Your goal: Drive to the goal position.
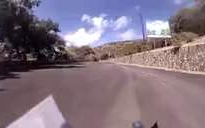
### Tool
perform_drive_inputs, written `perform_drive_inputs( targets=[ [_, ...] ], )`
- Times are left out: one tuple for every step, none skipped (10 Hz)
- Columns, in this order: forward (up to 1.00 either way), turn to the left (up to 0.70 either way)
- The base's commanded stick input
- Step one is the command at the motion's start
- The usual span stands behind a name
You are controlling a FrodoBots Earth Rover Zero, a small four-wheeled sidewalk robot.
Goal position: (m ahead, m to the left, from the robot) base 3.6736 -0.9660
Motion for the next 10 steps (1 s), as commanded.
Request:
perform_drive_inputs(
  targets=[
    [0.5, 0.0],
    [0.5, 0.0],
    [0.5, 0.0],
    [0.5, 0.0],
    [0.5, 0.0],
    [0.5, 0.0],
    [0.5, 0.0],
    [0.5, 0.0],
    [0.5, 0.0],
    [0.5, 0.0]
  ],
)
